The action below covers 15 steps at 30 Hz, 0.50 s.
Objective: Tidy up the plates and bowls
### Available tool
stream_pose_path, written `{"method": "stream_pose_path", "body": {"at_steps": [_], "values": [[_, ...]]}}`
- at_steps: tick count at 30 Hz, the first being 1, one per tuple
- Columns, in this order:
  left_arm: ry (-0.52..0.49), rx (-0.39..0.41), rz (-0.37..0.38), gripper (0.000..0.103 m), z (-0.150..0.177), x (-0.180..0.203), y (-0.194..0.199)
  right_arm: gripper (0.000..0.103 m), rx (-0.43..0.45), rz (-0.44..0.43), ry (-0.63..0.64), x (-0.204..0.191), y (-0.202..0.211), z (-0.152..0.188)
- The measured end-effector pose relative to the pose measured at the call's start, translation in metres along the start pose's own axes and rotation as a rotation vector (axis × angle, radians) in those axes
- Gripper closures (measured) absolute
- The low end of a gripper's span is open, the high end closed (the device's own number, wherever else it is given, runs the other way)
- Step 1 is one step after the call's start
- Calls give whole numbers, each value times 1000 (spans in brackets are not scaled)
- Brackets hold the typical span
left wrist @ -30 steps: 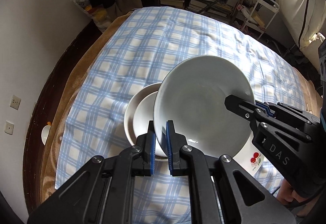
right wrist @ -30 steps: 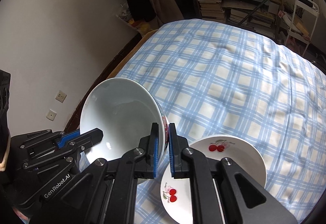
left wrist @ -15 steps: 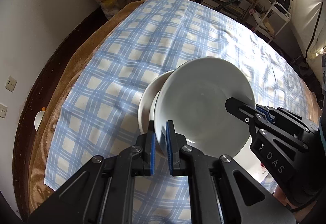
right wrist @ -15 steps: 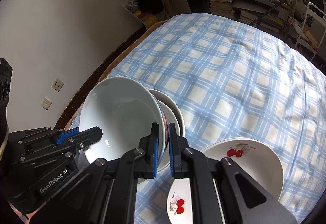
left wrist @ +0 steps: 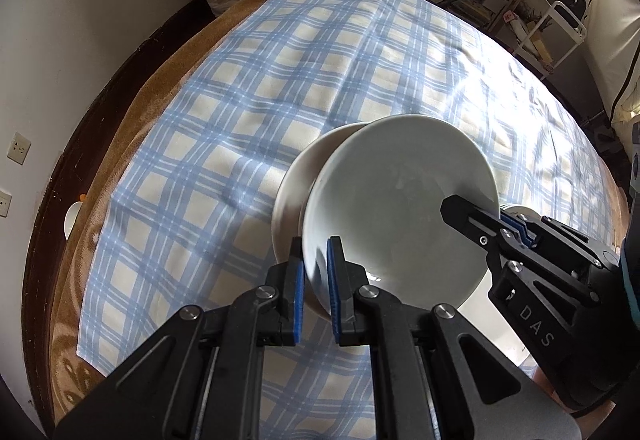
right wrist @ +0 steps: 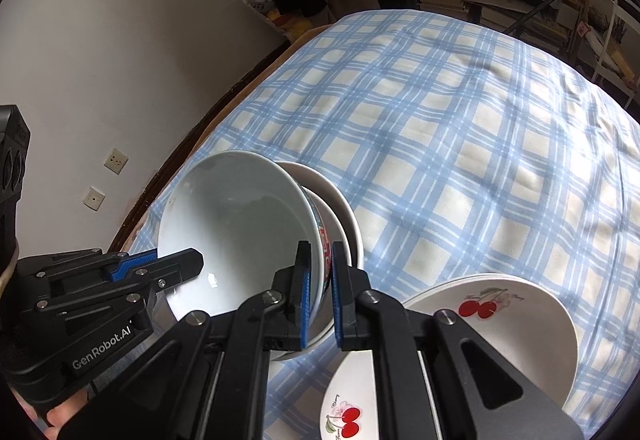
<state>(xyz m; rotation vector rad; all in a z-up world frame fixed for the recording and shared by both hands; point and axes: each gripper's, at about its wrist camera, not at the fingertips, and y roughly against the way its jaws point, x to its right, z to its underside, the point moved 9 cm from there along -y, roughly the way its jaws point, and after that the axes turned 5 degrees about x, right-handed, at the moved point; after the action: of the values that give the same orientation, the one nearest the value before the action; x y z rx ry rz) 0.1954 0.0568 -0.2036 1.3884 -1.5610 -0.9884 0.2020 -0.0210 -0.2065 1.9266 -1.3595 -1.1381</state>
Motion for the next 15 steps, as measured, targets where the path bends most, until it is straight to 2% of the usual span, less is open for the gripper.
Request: {"method": "stream_pose_path", "body": {"at_steps": [4, 11, 15], "values": [[-3, 12, -2, 93, -4, -2, 2, 93, -13, -15, 10, -2, -5, 2], [15, -40, 6, 93, 0, -6, -12, 93, -45, -18, 20, -1, -15, 7], [-7, -33, -7, 93, -2, -5, -14, 92, -46, -14, 29, -1, -17, 6]]}}
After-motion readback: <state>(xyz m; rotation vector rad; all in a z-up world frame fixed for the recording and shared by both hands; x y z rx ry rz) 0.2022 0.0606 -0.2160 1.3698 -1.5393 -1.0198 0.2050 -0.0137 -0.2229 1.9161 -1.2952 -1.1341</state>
